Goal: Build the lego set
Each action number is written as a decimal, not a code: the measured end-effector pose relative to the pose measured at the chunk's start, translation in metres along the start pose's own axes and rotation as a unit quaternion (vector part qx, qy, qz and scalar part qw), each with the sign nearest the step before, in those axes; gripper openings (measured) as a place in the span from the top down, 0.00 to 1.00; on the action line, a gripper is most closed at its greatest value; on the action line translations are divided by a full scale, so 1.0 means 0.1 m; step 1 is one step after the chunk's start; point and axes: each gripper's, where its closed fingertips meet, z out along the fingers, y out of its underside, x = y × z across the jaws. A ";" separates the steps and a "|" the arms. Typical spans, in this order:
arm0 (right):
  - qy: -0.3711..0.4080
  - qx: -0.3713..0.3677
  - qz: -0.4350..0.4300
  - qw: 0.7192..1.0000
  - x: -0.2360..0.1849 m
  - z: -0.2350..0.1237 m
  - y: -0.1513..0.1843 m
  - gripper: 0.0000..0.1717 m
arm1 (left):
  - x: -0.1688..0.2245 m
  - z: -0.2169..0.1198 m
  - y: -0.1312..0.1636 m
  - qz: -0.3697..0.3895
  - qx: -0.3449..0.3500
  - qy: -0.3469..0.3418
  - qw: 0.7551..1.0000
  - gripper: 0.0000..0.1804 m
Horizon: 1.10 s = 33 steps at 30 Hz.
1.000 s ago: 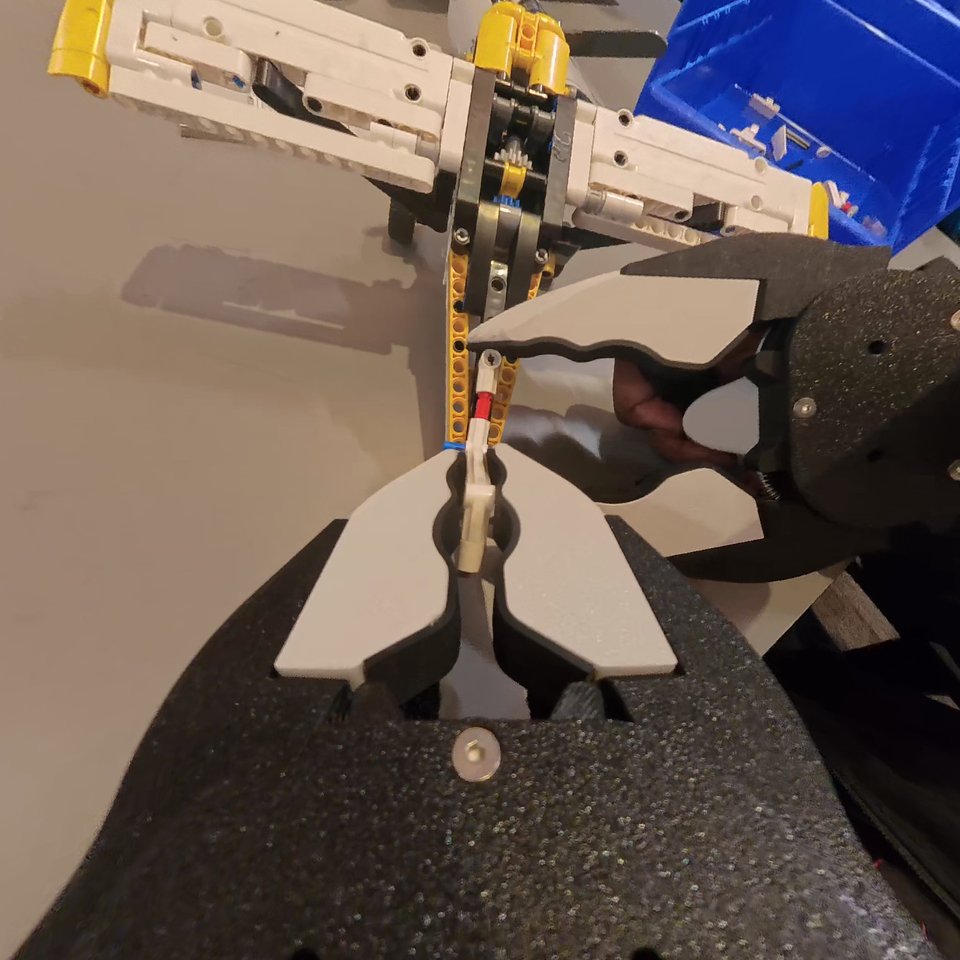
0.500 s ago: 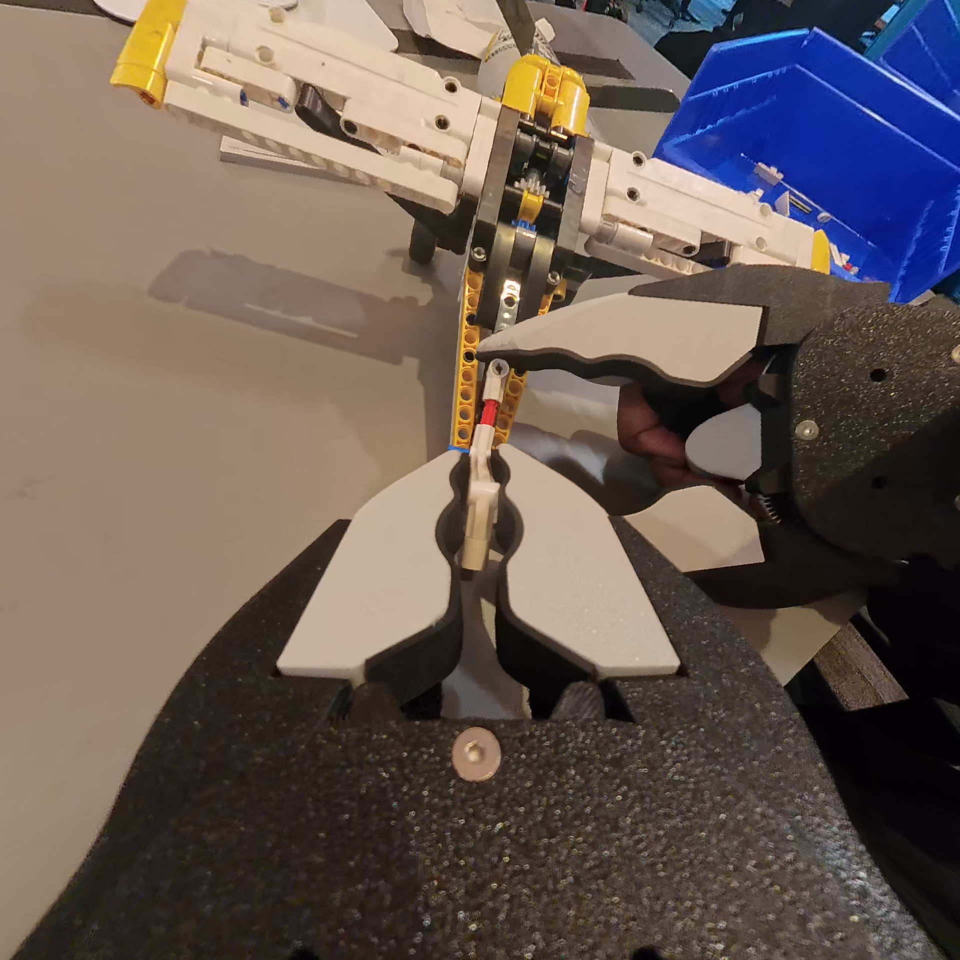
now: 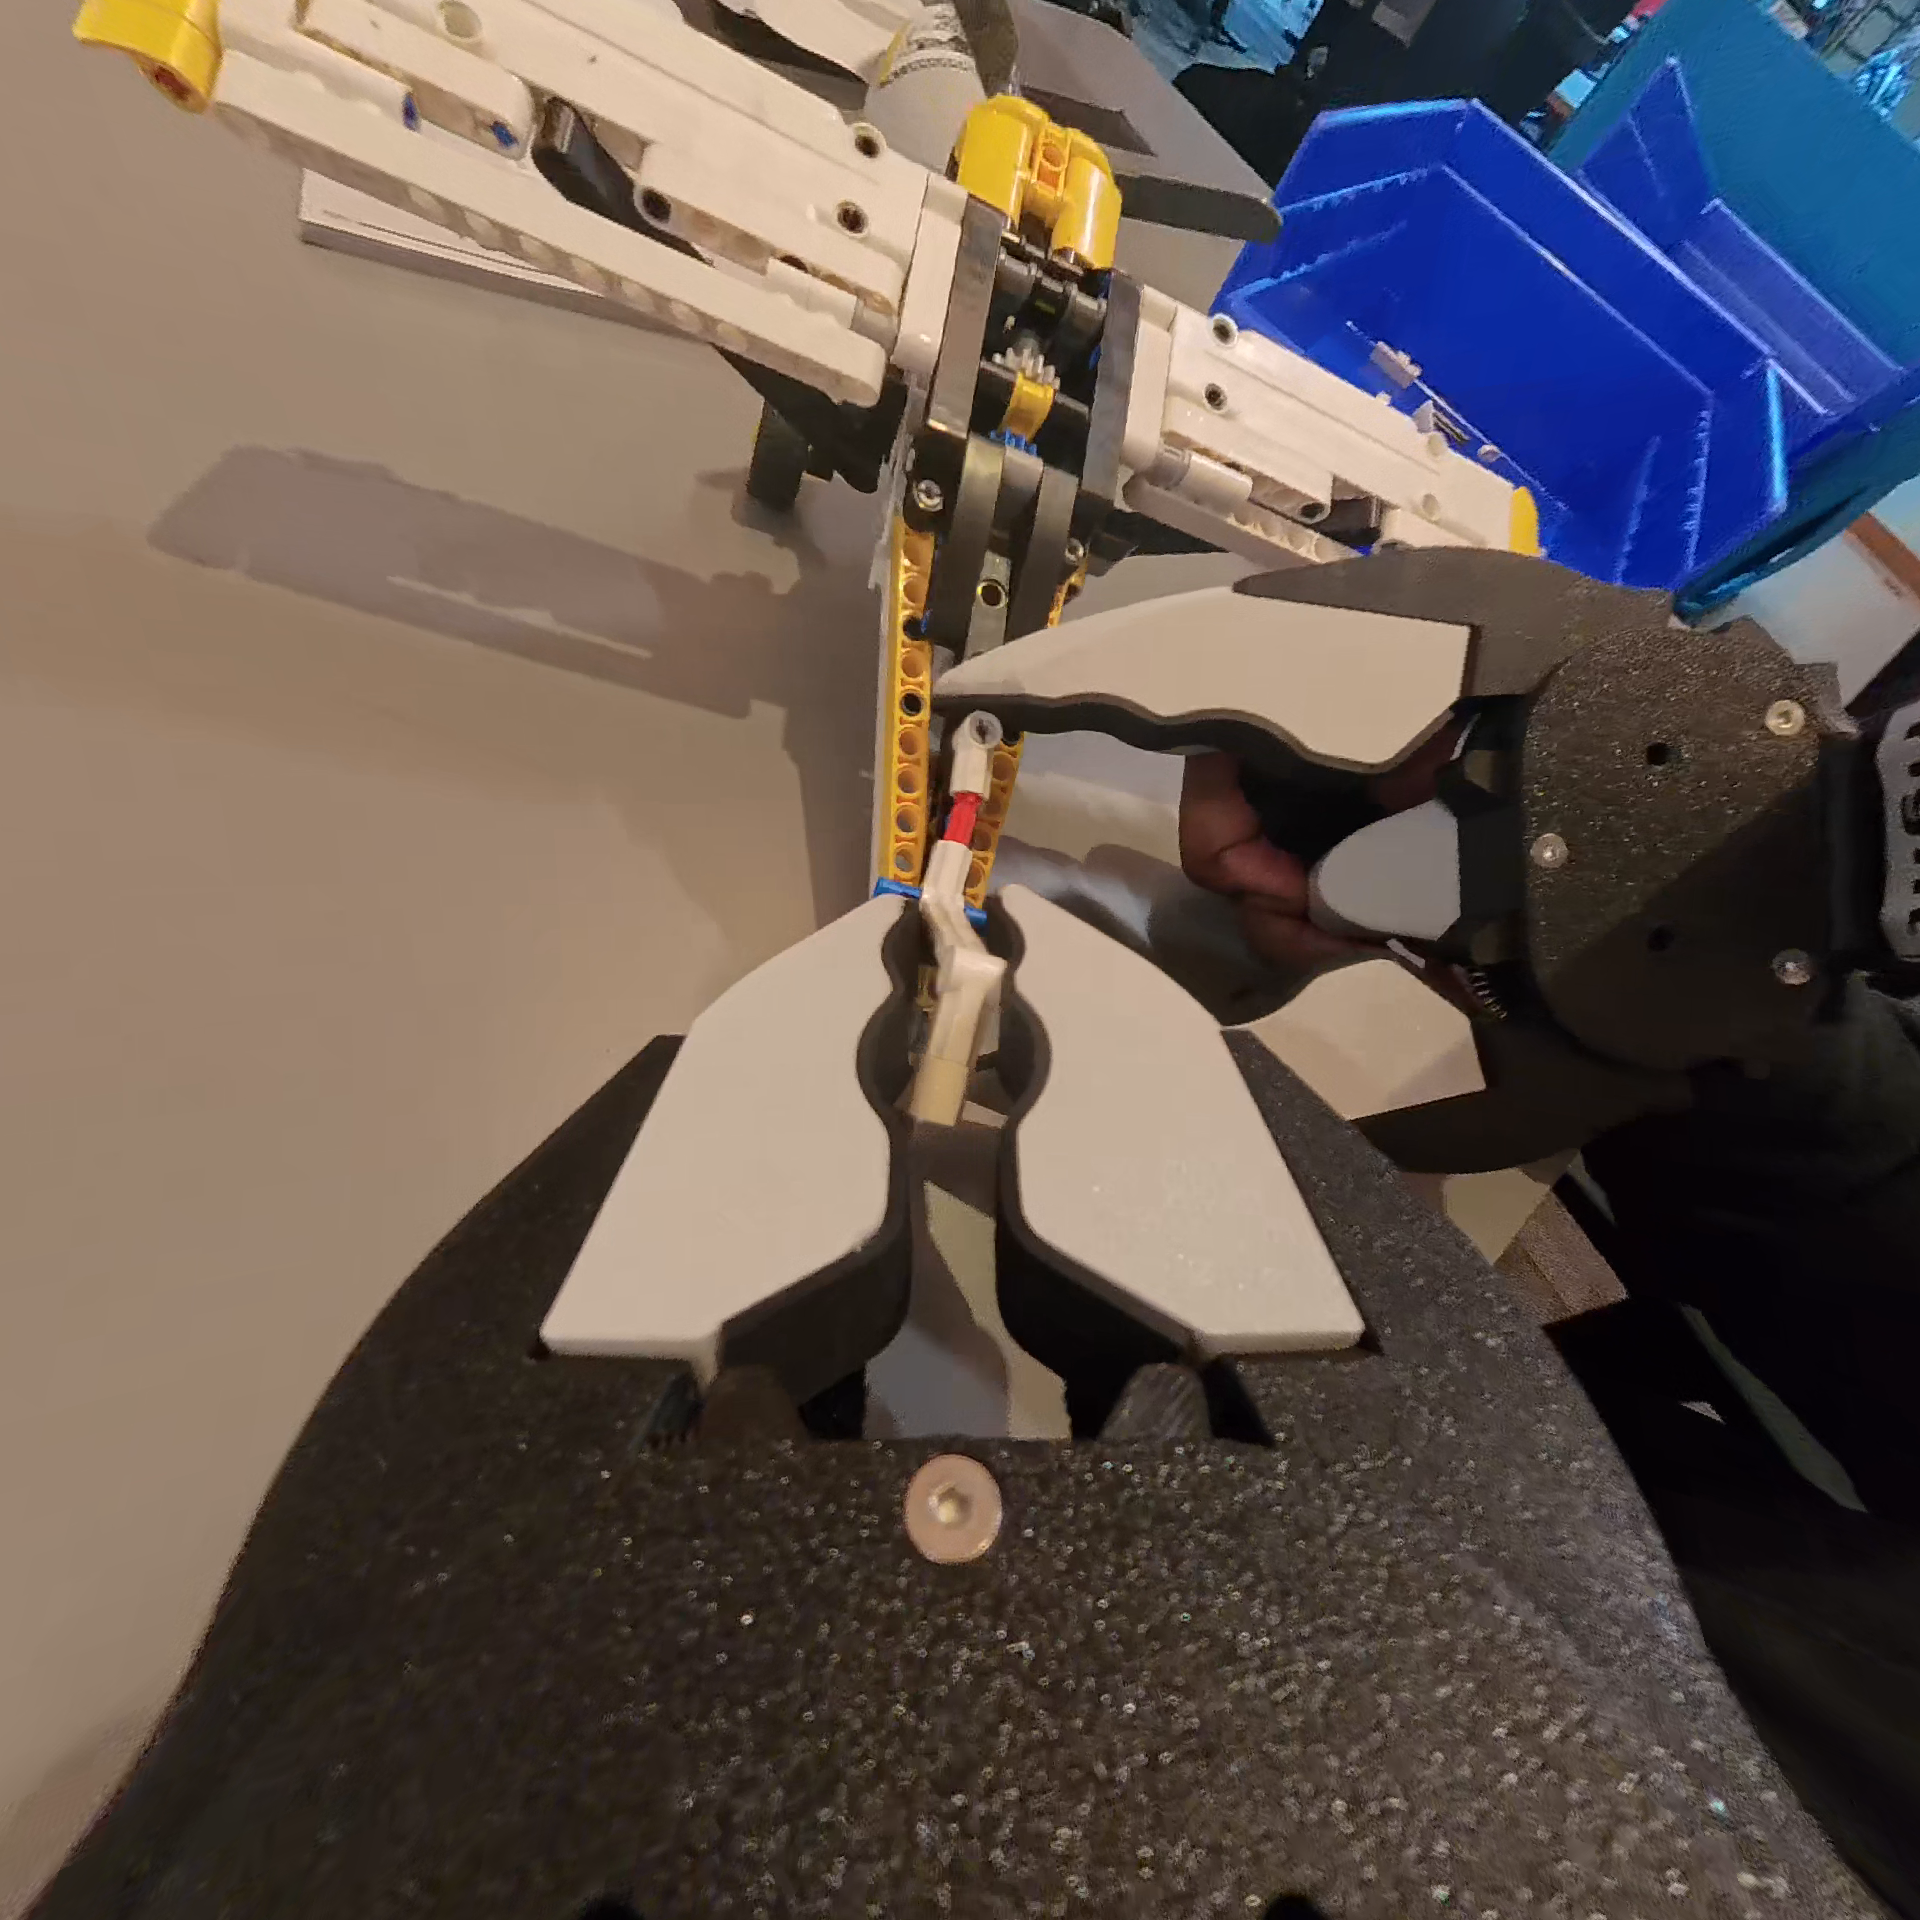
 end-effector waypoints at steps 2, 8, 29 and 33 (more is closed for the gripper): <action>-0.002 0.001 0.001 1.000 0.00 0.00 0.00 0.60 | 0.00 0.00 0.01 0.000 -0.006 0.013 1.000 0.93; -0.005 0.003 0.003 1.000 0.00 -0.01 0.00 0.61 | 0.00 -0.01 0.02 -0.002 -0.007 0.019 1.000 0.93; -0.010 0.001 0.014 1.000 0.01 -0.01 0.00 0.60 | -0.01 0.04 0.05 0.044 0.013 -0.045 0.998 0.93; -0.006 -0.001 0.019 1.000 0.02 -0.01 0.01 0.61 | -0.01 0.04 0.04 0.043 0.020 -0.057 0.997 0.93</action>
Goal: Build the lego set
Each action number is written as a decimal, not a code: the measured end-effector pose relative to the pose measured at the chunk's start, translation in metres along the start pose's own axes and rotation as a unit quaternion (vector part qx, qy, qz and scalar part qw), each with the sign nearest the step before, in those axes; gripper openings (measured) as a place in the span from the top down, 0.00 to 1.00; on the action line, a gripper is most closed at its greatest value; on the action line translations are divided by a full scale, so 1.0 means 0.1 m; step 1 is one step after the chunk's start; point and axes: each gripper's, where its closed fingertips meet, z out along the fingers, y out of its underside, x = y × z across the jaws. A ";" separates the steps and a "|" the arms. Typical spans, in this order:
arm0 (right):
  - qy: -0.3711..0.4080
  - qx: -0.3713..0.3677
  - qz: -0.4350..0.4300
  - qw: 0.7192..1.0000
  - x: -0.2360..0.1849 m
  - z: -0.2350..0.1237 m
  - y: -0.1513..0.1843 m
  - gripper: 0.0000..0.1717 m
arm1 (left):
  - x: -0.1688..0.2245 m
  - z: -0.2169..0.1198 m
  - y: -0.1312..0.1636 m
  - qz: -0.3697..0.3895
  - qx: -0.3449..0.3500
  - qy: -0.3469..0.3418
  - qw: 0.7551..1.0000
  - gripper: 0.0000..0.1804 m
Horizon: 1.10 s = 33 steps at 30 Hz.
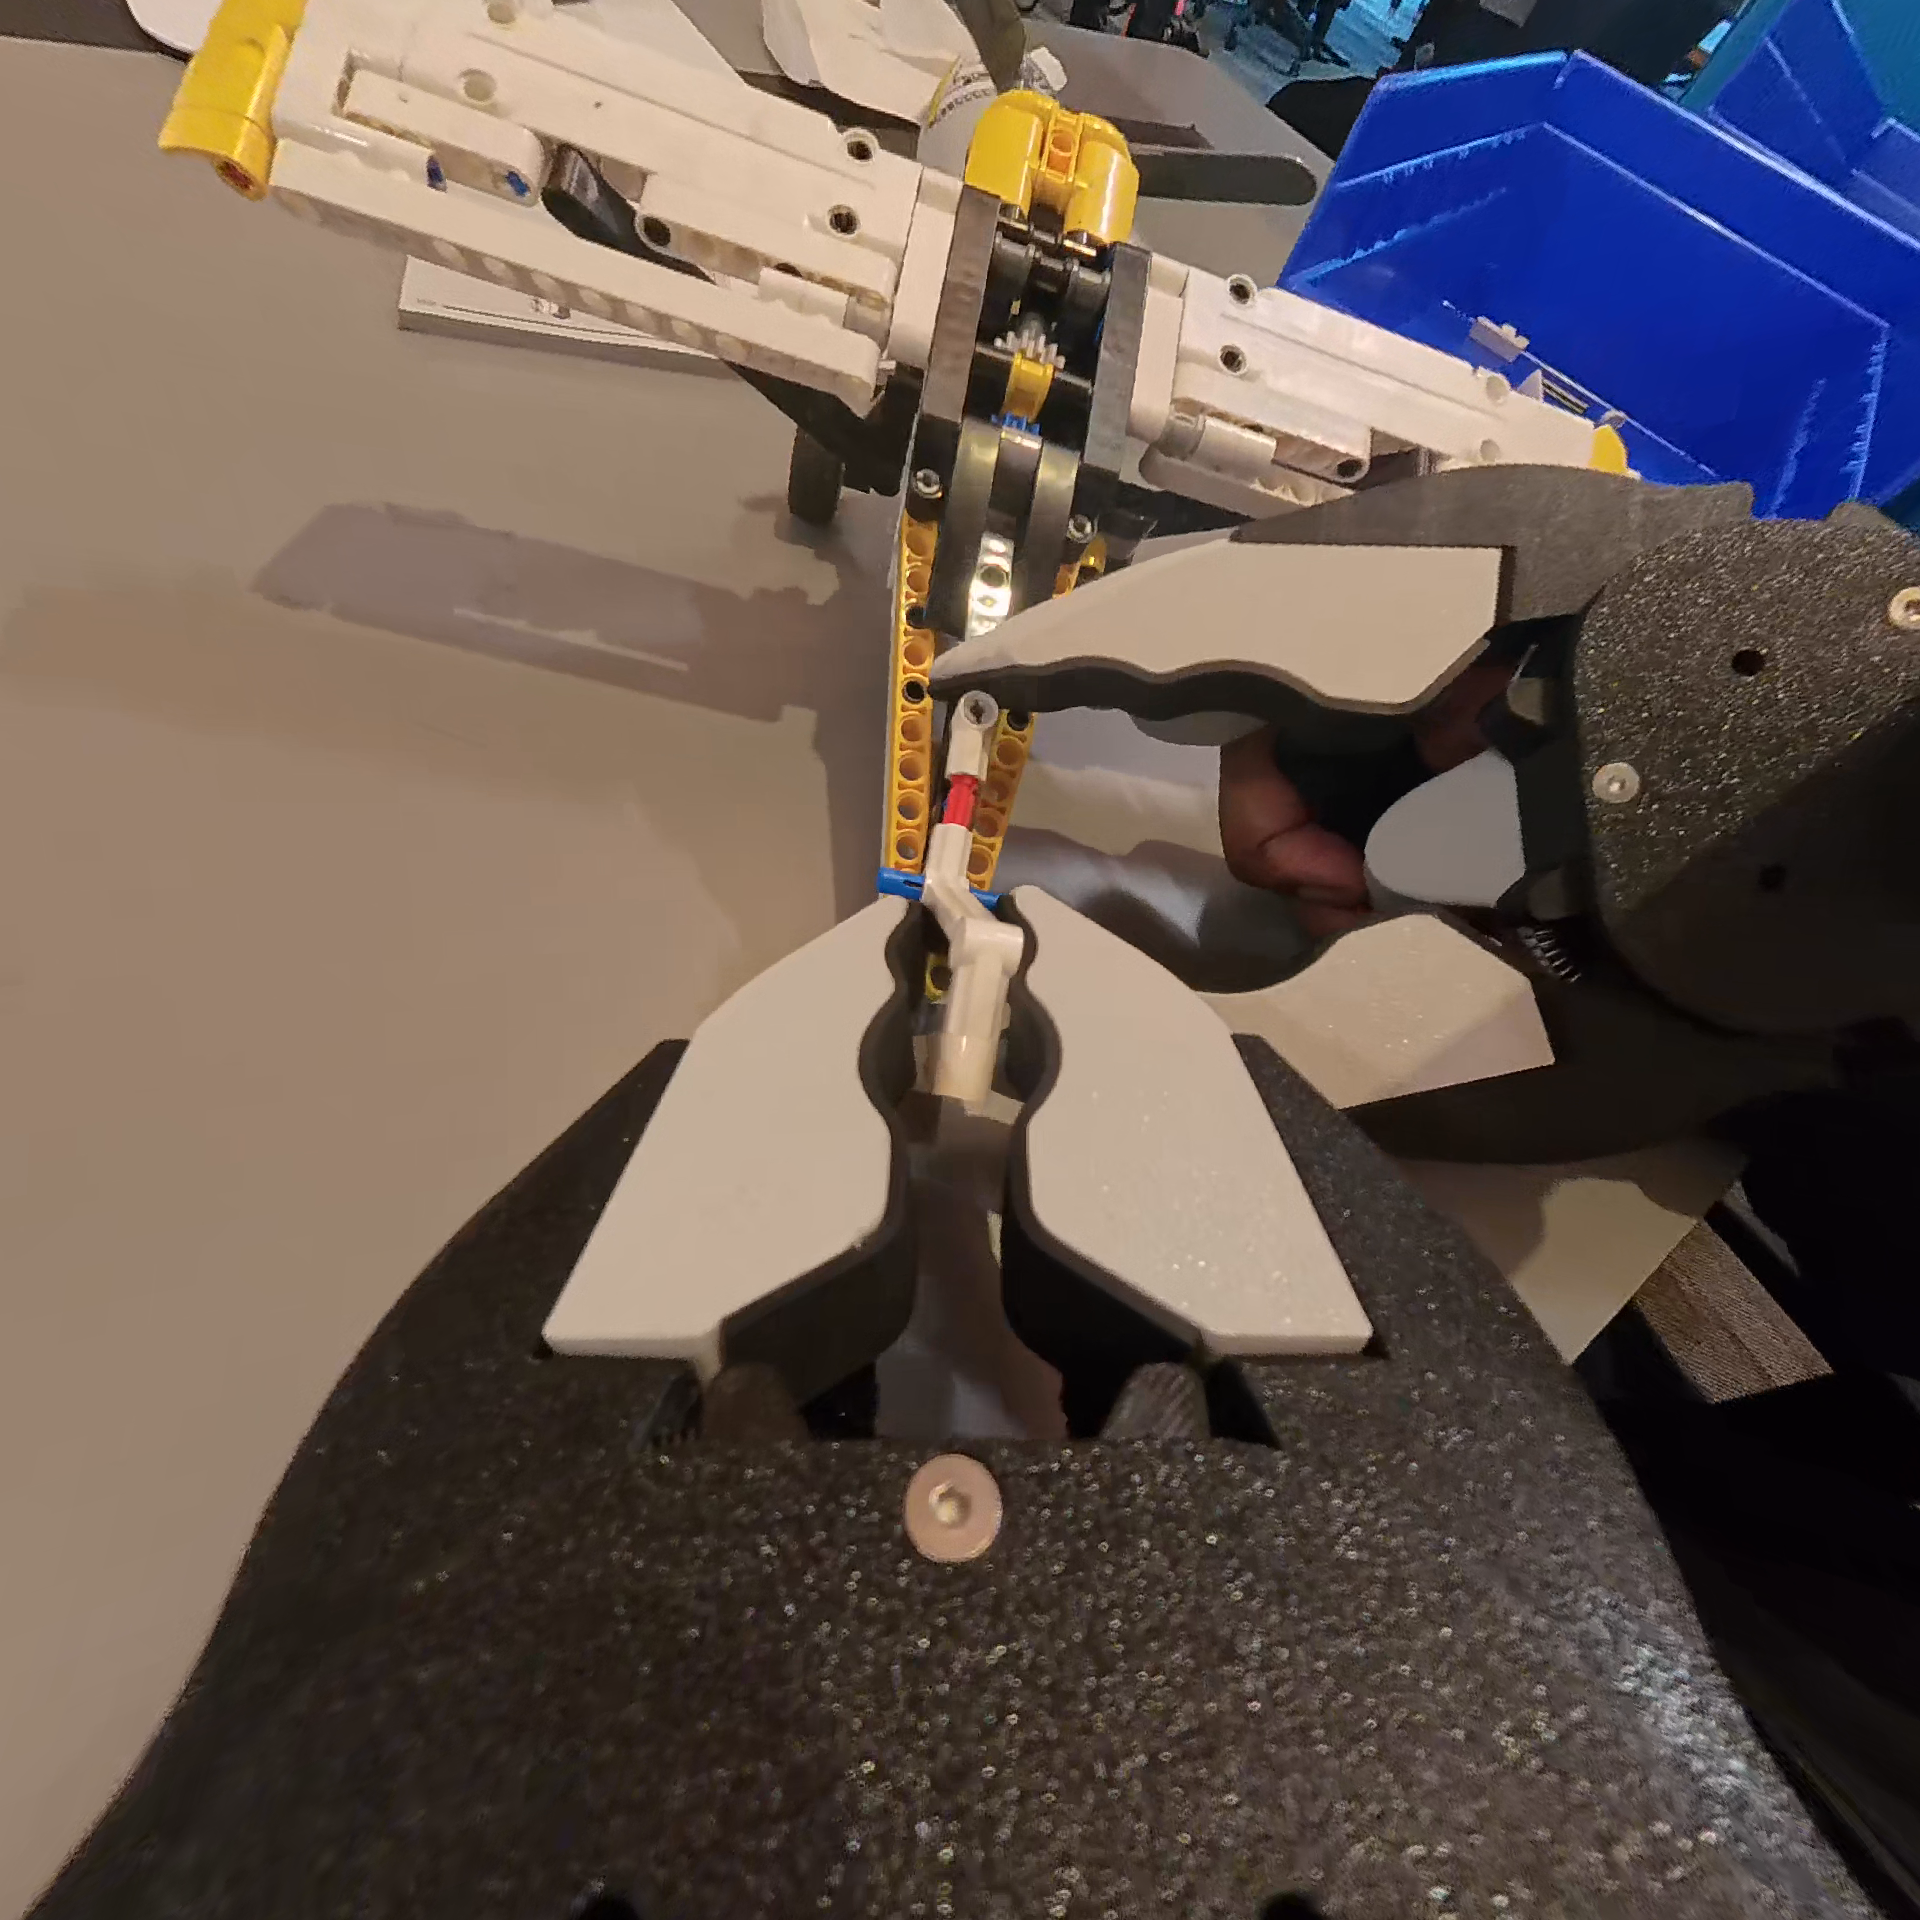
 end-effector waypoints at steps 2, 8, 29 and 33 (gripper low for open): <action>0.002 -0.001 0.001 1.000 0.00 0.00 0.00 0.61 | 0.00 0.00 0.00 -0.004 0.002 -0.002 1.000 0.93; 0.002 -0.004 0.013 1.000 0.02 0.01 0.01 0.61 | -0.01 0.03 -0.02 -0.022 0.004 0.006 1.000 0.93; -0.012 0.006 0.034 0.999 0.04 0.00 -0.01 0.62 | -0.04 0.03 -0.04 -0.039 0.015 -0.008 0.999 0.93; -0.002 0.001 0.033 0.999 0.05 0.00 0.00 0.63 | -0.04 0.04 -0.05 -0.052 0.017 -0.007 0.998 0.93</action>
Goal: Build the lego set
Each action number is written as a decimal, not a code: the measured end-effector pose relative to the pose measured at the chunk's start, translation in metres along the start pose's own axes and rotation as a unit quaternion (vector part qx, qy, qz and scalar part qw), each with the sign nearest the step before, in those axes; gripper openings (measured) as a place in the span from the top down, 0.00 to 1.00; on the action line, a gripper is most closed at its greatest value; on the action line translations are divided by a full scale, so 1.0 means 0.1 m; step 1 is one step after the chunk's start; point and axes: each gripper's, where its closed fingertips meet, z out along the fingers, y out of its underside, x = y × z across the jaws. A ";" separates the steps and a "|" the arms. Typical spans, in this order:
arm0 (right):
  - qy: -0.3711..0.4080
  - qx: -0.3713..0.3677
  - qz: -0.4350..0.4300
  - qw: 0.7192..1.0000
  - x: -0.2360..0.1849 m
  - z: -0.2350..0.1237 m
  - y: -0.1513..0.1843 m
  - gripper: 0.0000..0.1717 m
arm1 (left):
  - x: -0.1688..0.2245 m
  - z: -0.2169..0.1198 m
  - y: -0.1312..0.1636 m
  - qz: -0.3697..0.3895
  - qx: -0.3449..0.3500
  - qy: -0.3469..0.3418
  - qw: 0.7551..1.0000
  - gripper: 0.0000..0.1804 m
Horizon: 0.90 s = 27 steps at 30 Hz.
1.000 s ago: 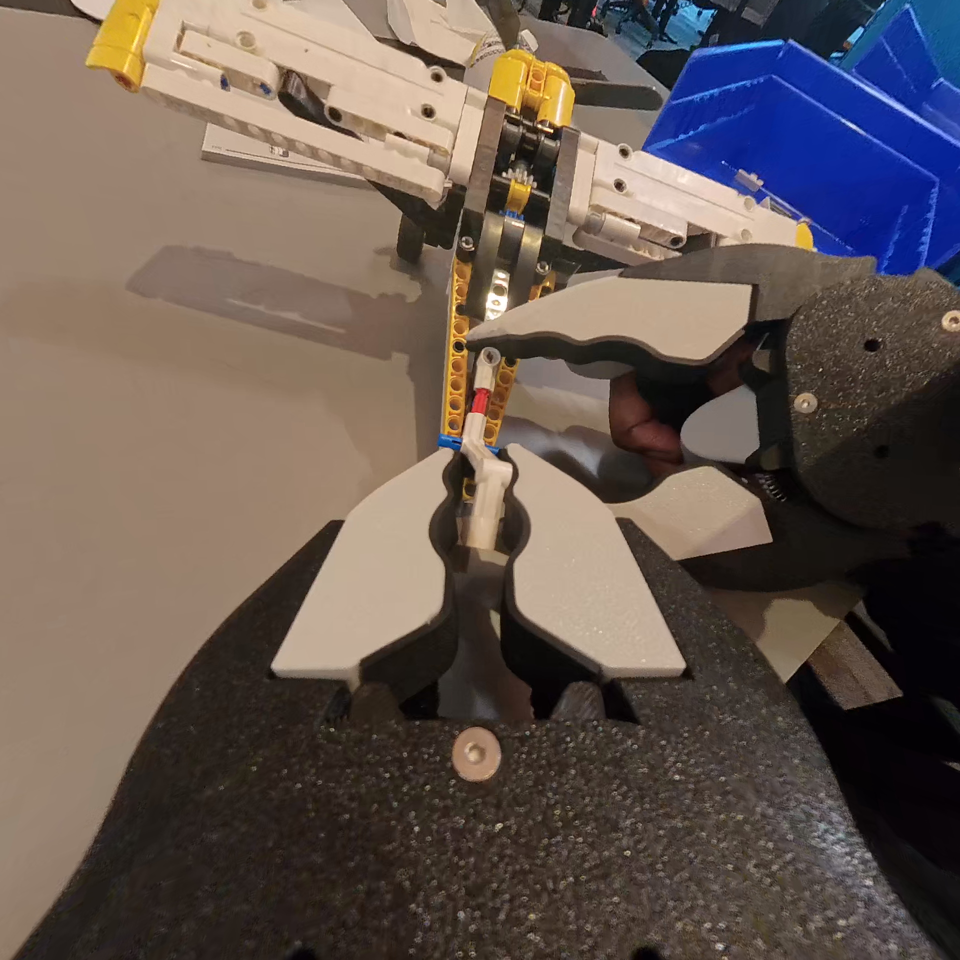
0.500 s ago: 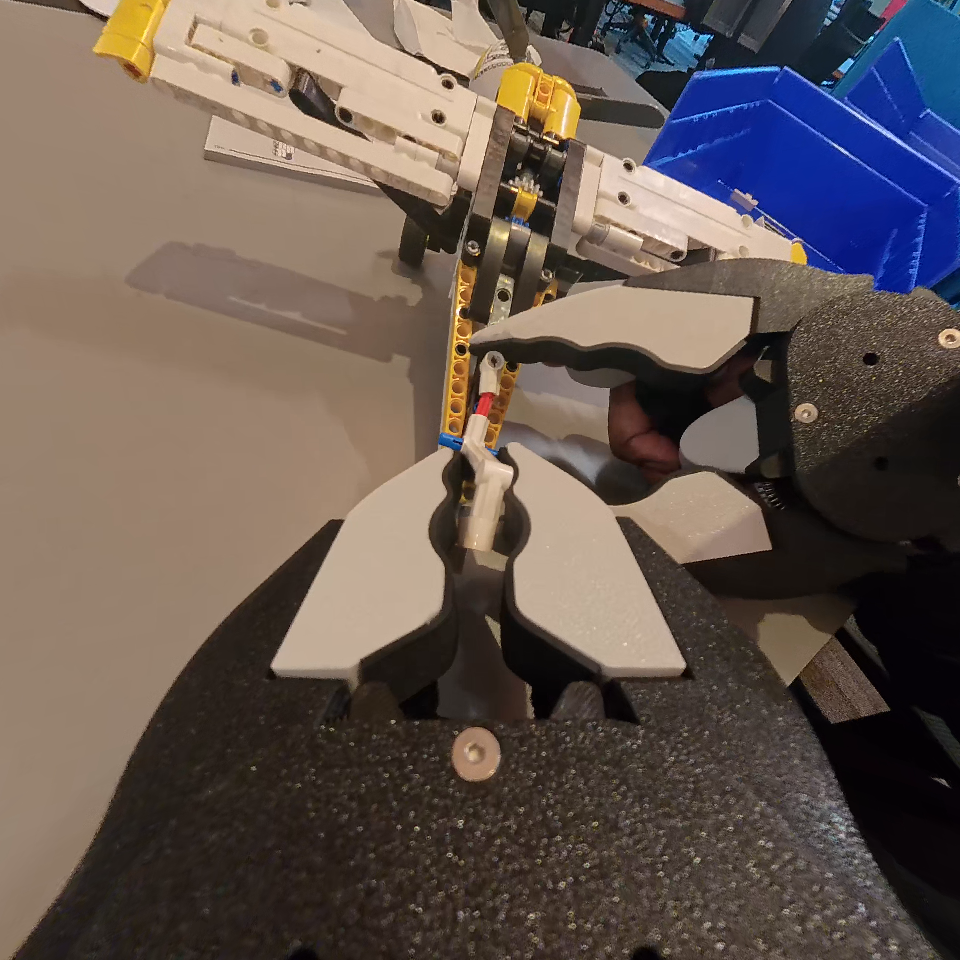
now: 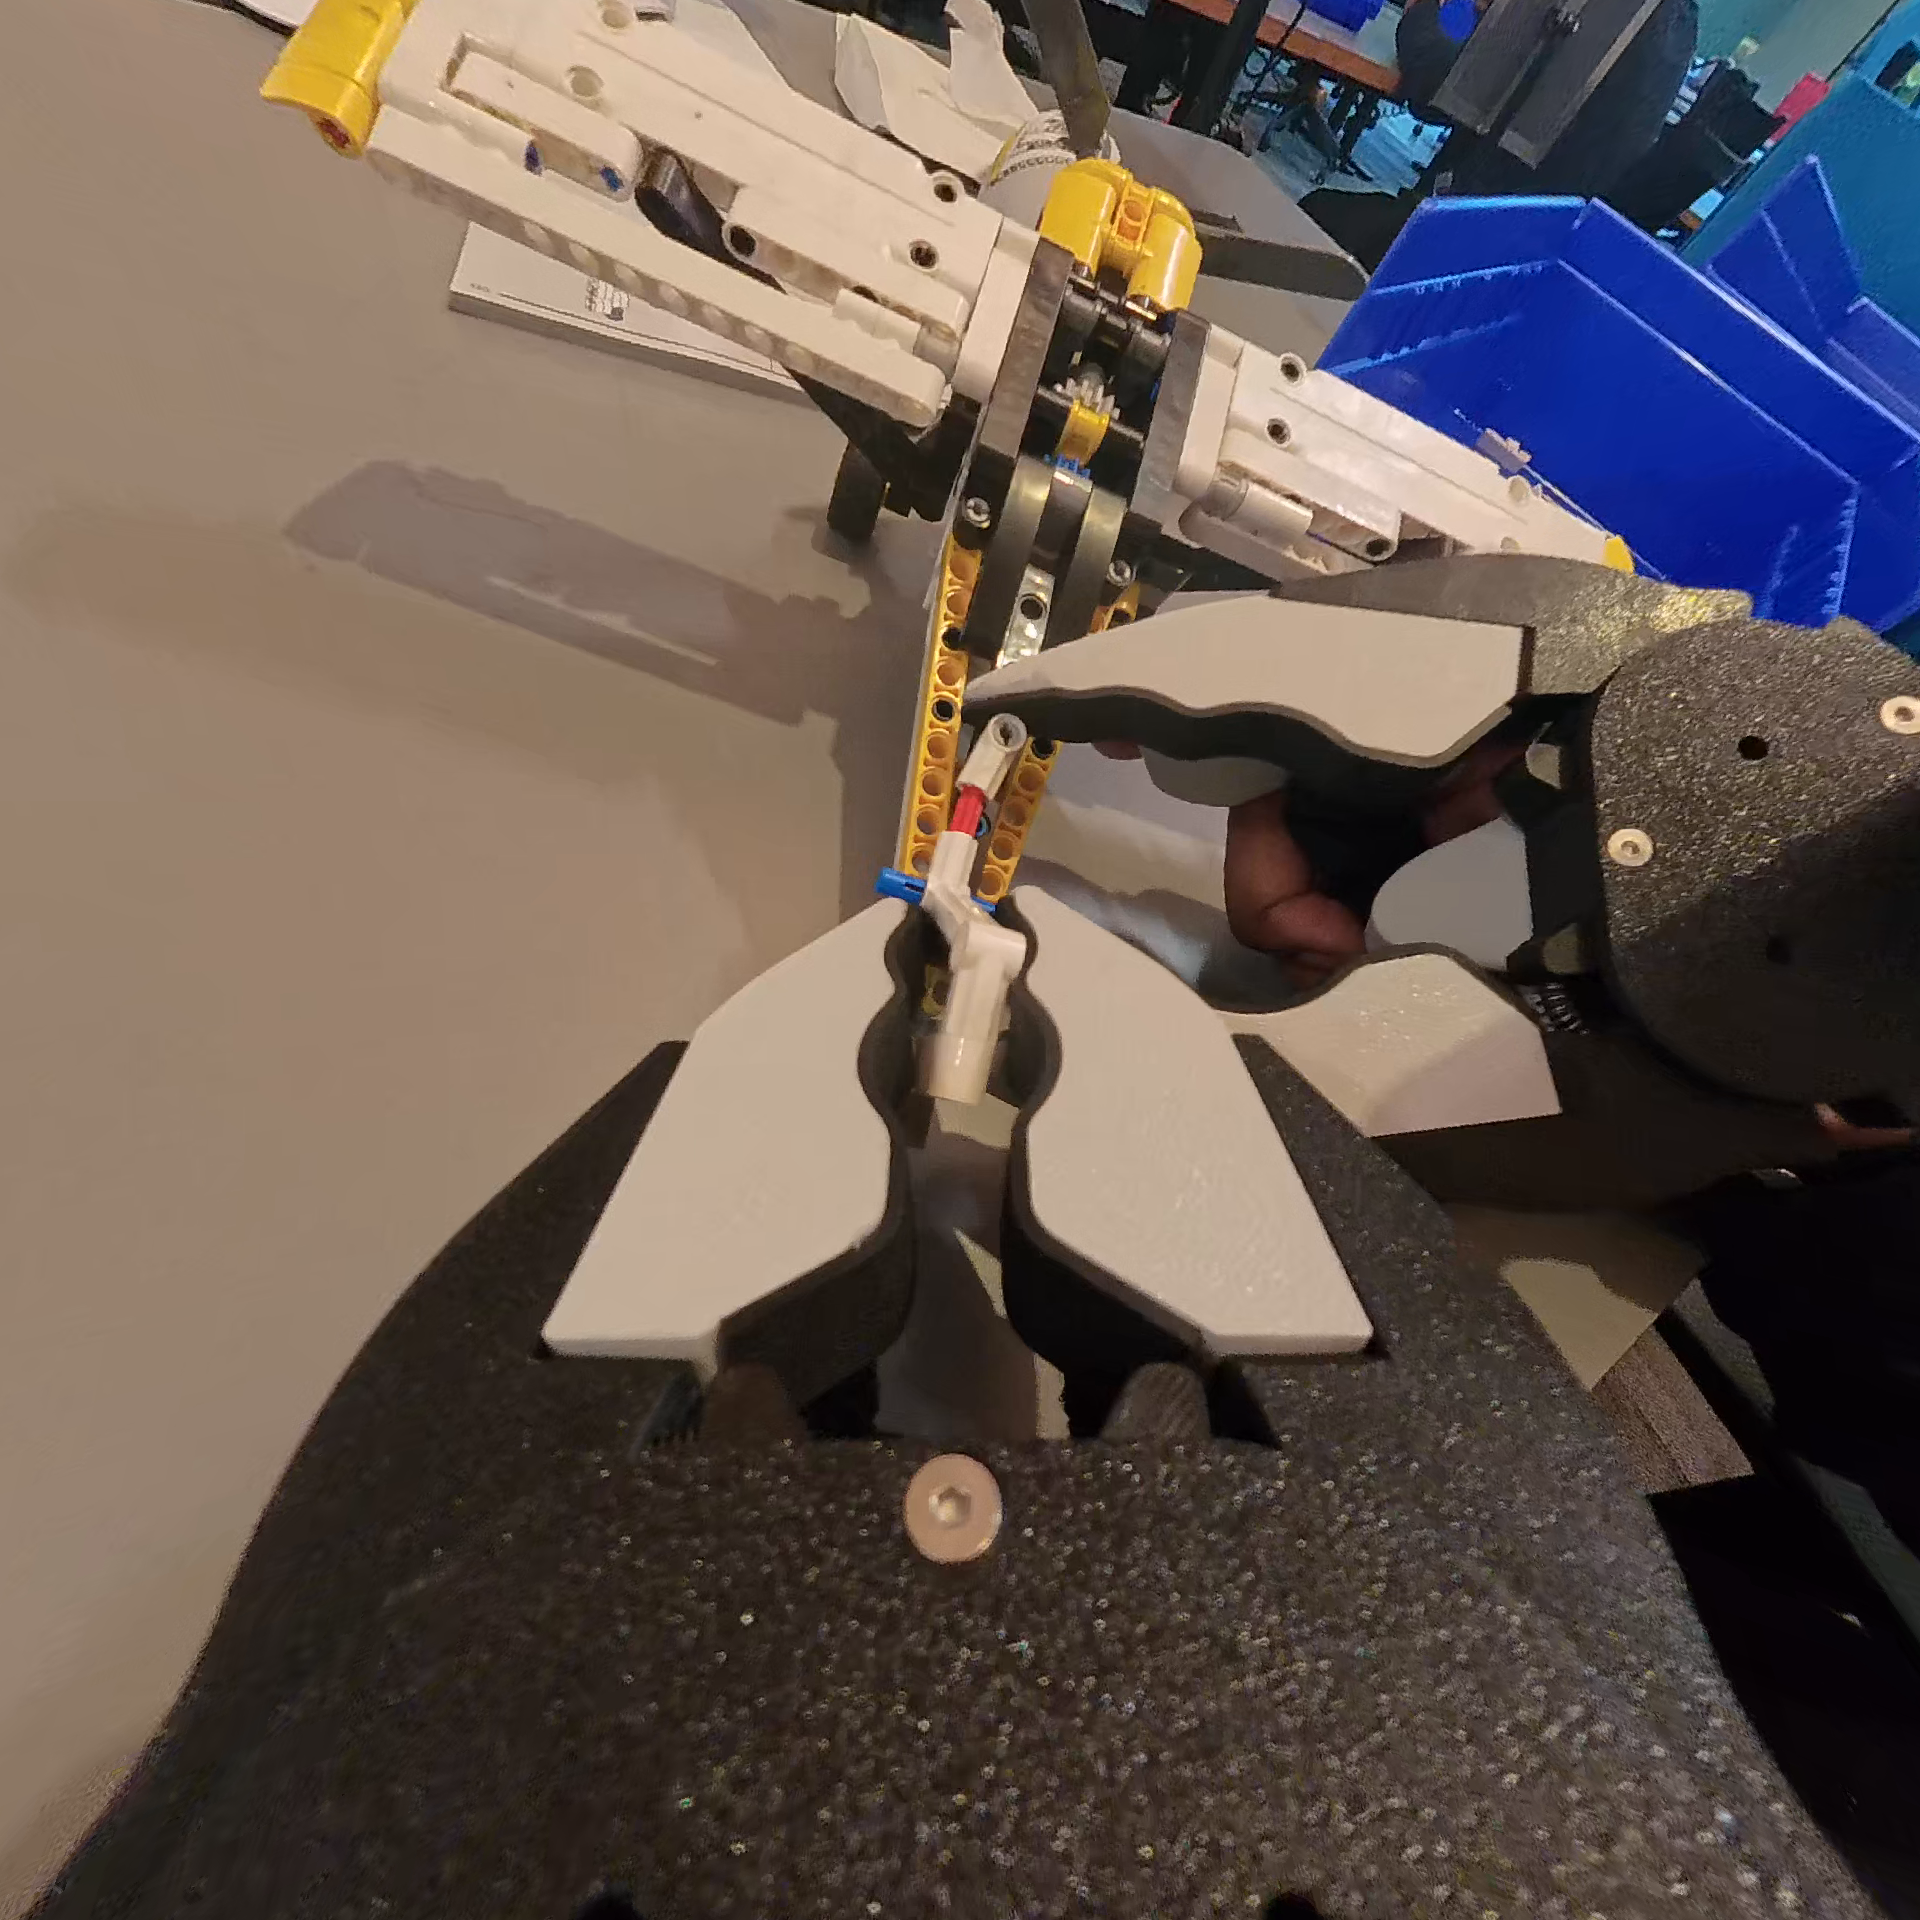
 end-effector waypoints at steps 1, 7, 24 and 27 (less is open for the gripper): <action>0.002 -0.001 0.000 1.000 0.00 0.00 0.00 0.63 | 0.01 0.00 0.00 0.000 -0.002 0.005 1.000 0.93; -0.006 0.002 0.008 1.000 0.00 -0.01 0.00 0.63 | 0.03 0.00 0.02 0.006 -0.010 0.025 1.000 0.93; -0.007 0.001 0.016 1.000 0.01 0.00 0.00 0.65 | 0.05 0.03 -0.02 0.033 -0.018 0.056 0.998 0.93; -0.006 0.001 0.017 1.000 0.02 0.00 0.00 0.65 | 0.05 0.04 -0.02 0.032 -0.018 0.059 0.998 0.93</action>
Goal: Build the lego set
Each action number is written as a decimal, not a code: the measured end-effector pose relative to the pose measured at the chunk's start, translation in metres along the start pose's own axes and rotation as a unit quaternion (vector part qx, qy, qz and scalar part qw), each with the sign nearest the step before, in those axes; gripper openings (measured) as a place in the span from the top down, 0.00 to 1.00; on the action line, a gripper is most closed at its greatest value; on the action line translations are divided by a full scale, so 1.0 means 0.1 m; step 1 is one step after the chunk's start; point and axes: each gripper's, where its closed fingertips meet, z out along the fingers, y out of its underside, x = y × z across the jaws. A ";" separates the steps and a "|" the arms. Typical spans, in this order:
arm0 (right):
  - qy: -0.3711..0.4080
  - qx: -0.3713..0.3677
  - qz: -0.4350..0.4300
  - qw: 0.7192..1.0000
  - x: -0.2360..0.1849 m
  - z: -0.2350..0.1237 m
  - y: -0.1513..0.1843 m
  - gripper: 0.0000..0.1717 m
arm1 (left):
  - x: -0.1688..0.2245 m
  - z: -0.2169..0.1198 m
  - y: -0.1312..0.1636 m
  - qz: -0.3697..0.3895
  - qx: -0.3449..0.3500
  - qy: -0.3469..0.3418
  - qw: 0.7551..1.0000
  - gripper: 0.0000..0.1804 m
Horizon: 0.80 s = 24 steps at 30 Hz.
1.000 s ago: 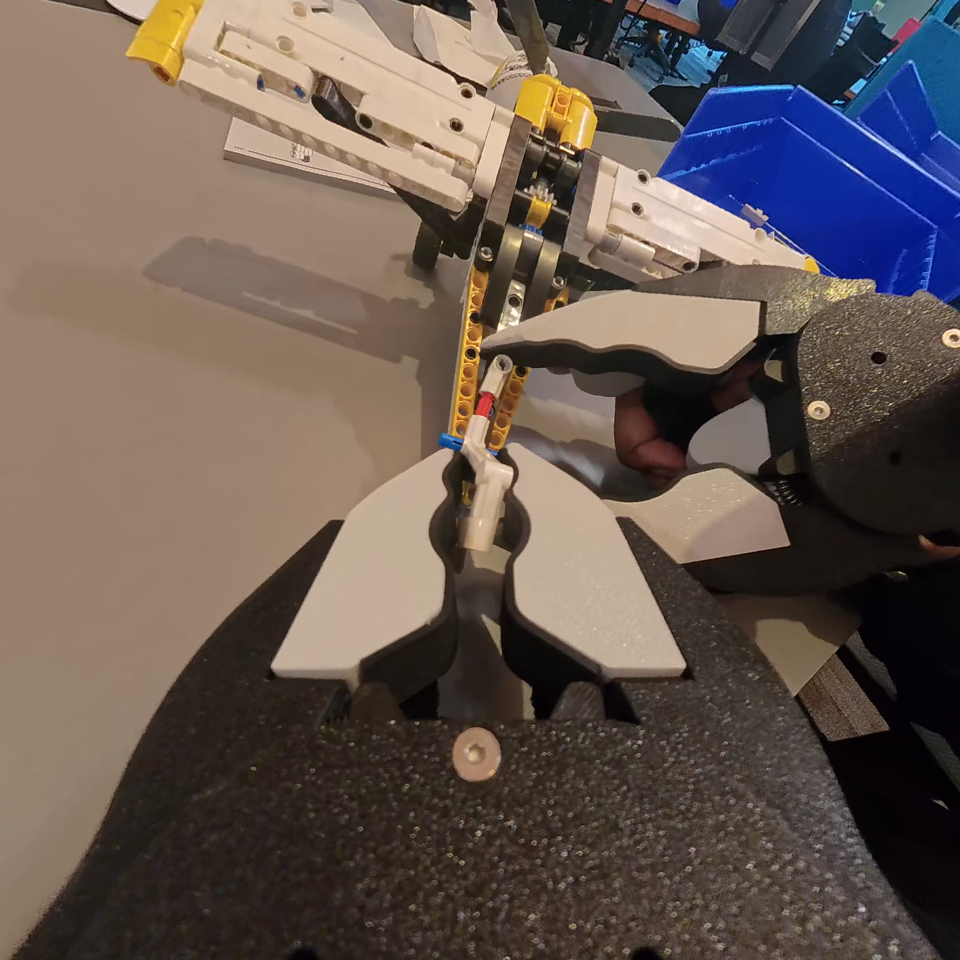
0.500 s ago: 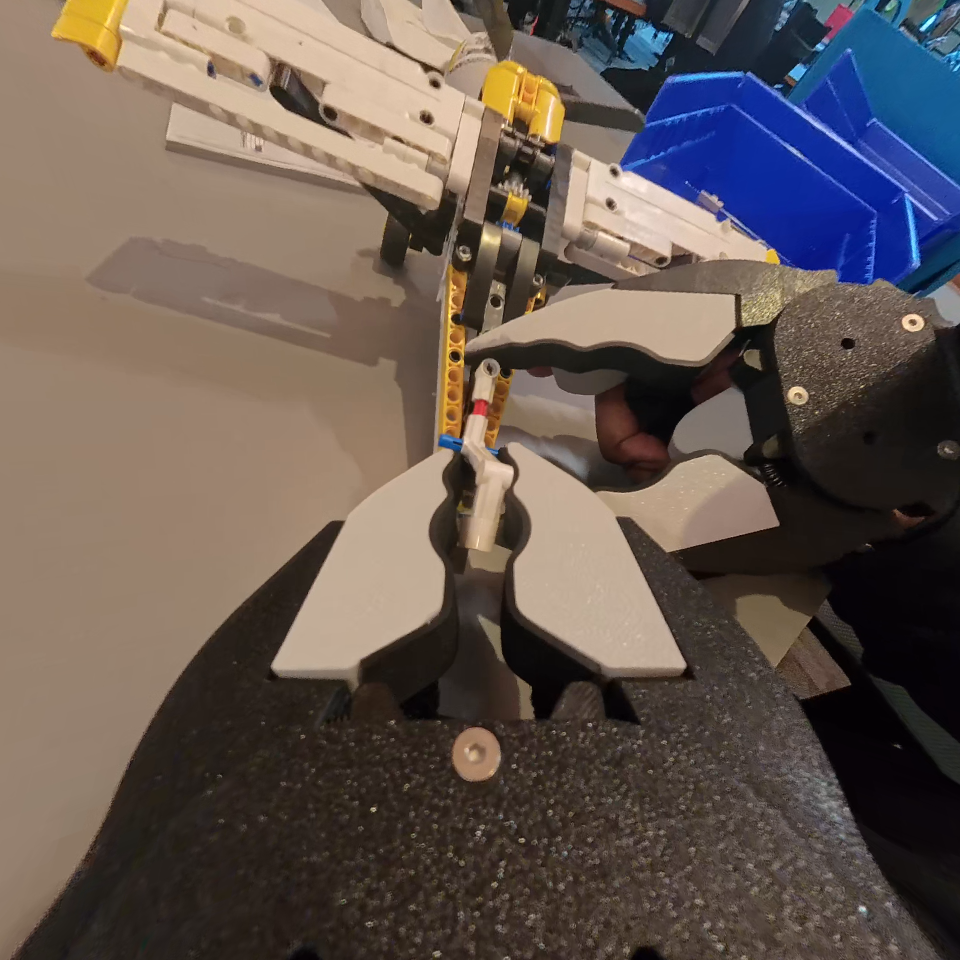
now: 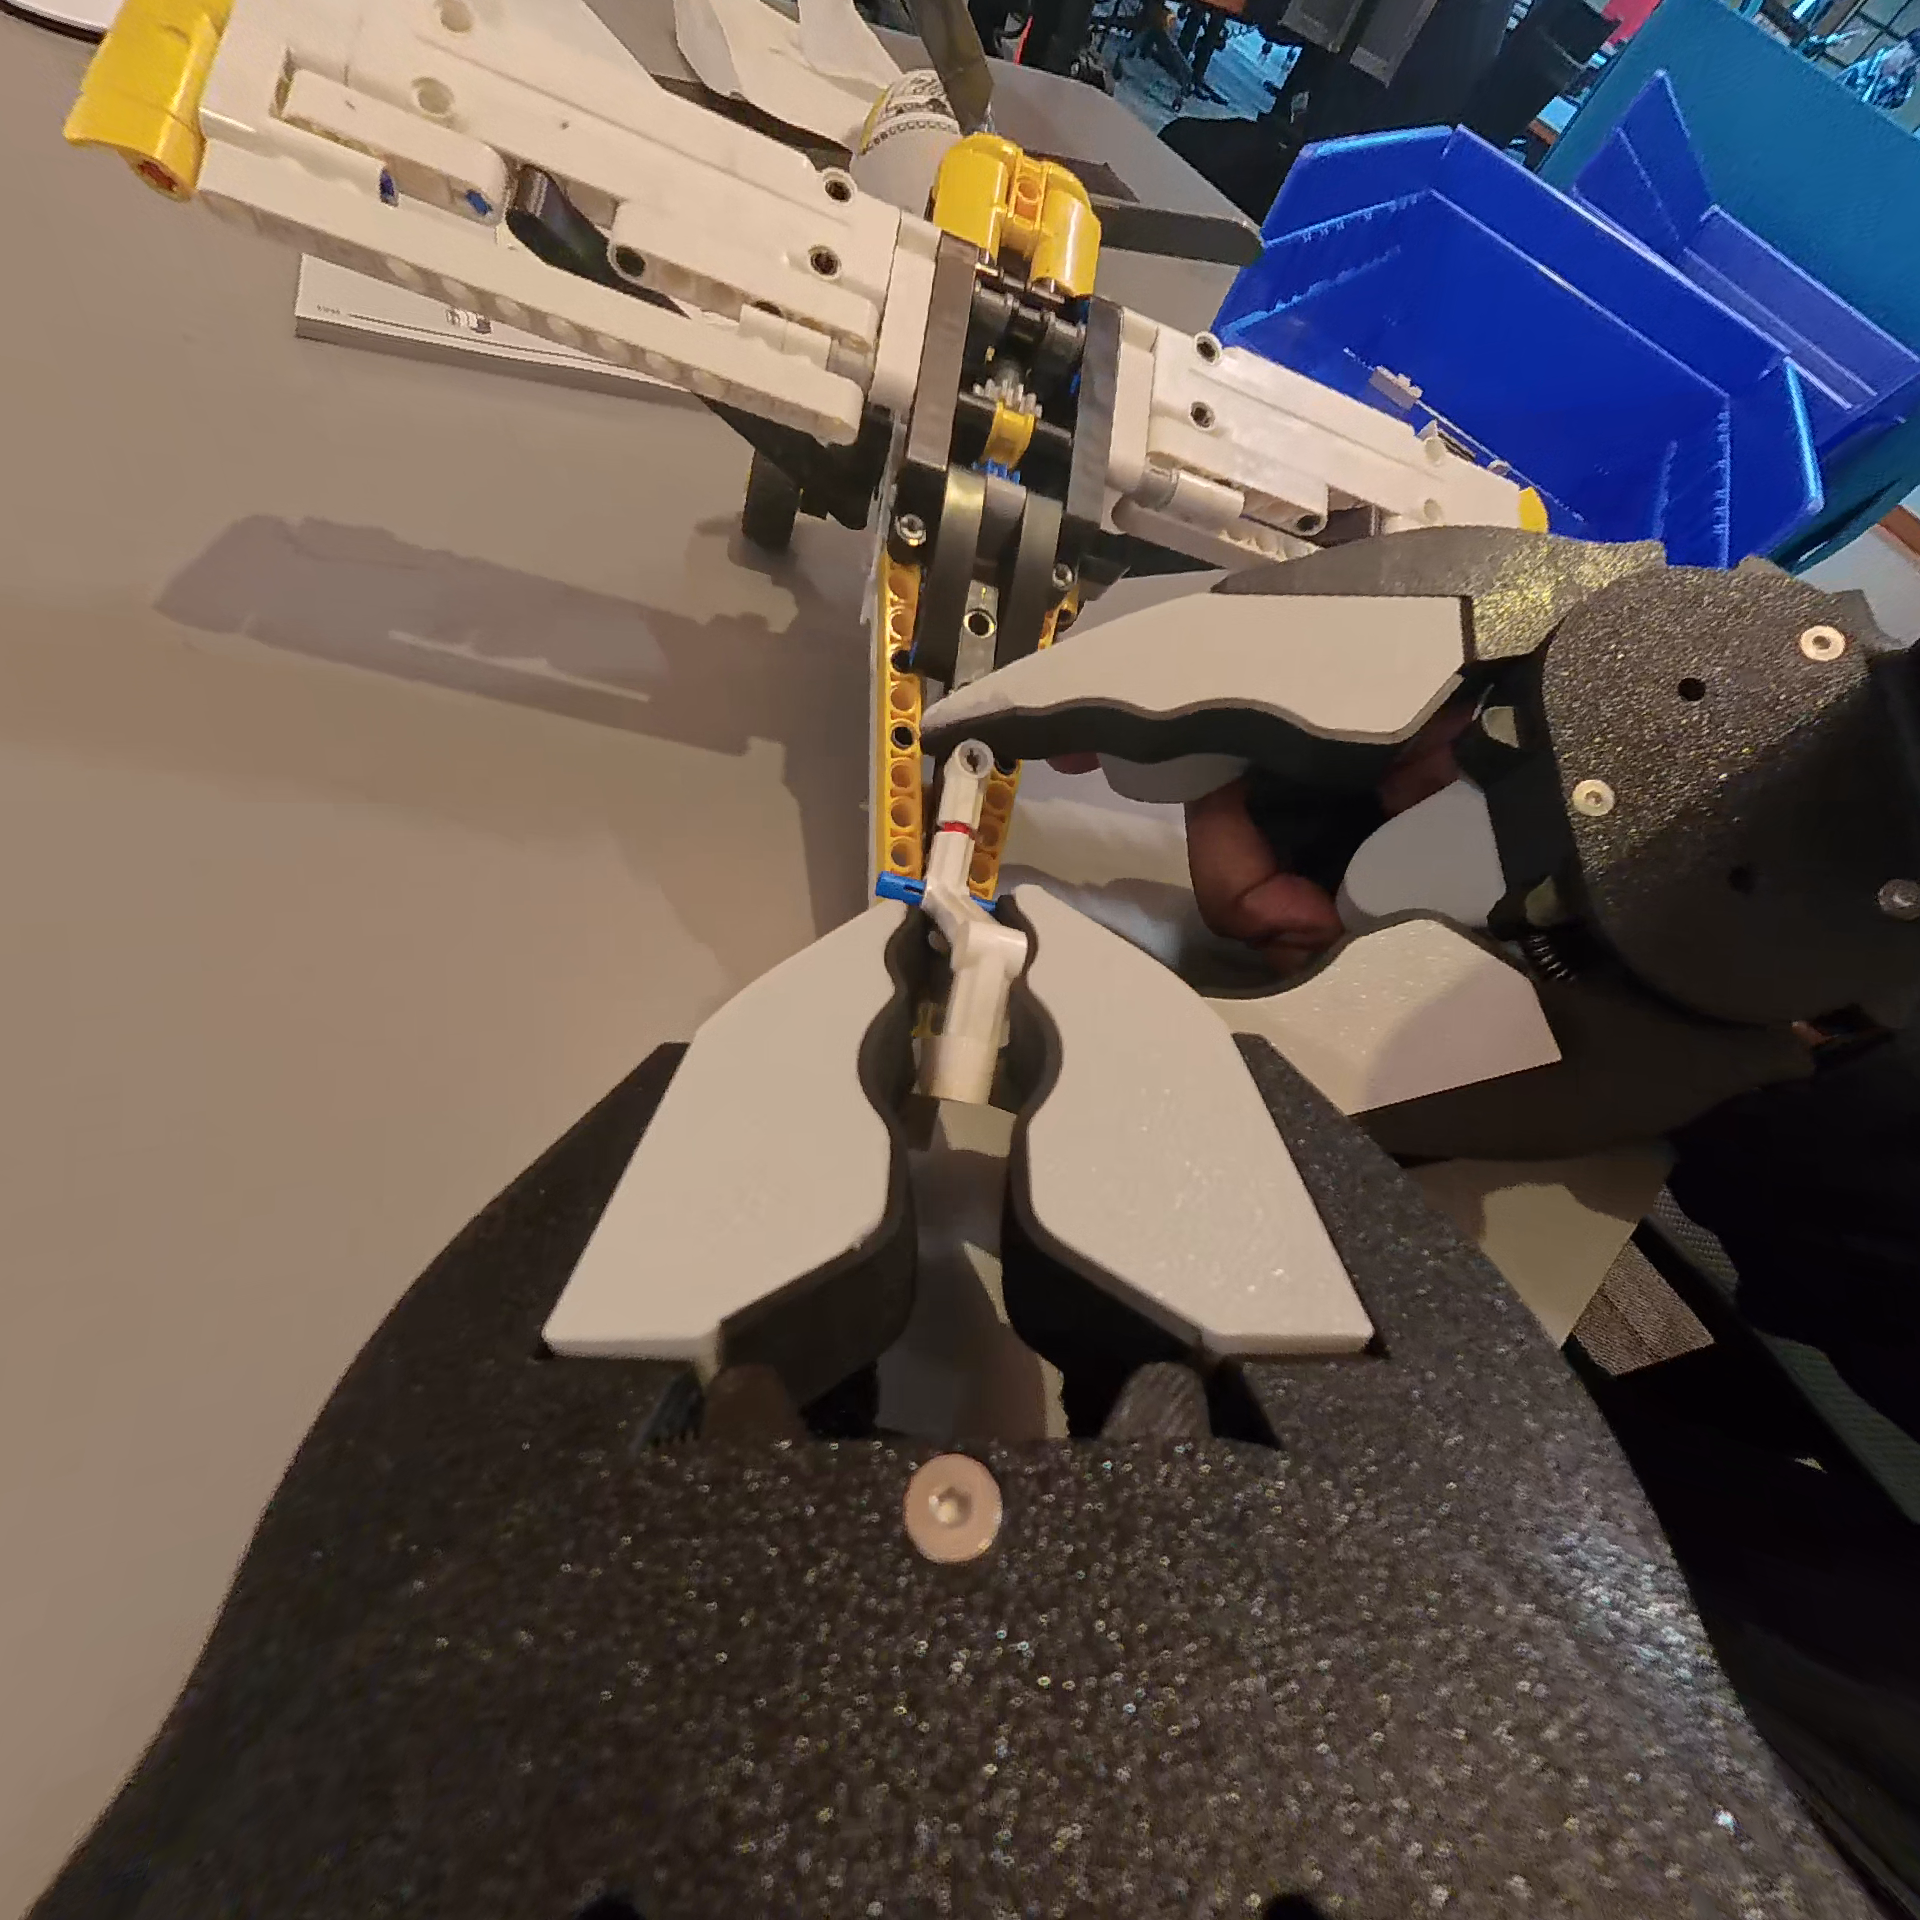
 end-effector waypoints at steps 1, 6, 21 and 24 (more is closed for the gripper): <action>0.000 0.000 0.000 1.000 0.00 0.00 0.00 0.65 | 0.00 0.00 0.00 0.002 0.000 0.000 1.000 0.93; 0.000 0.000 0.001 1.000 0.01 0.00 0.00 0.66 | 0.00 0.02 -0.01 0.008 -0.003 0.005 1.000 0.93; -0.007 0.013 0.015 1.000 0.03 -0.03 -0.03 0.68 | 0.03 0.01 -0.01 0.008 -0.012 0.034 0.999 0.91; -0.031 0.028 0.036 0.998 0.02 -0.06 -0.06 0.67 | 0.06 -0.01 -0.02 -0.014 -0.009 0.064 0.998 0.87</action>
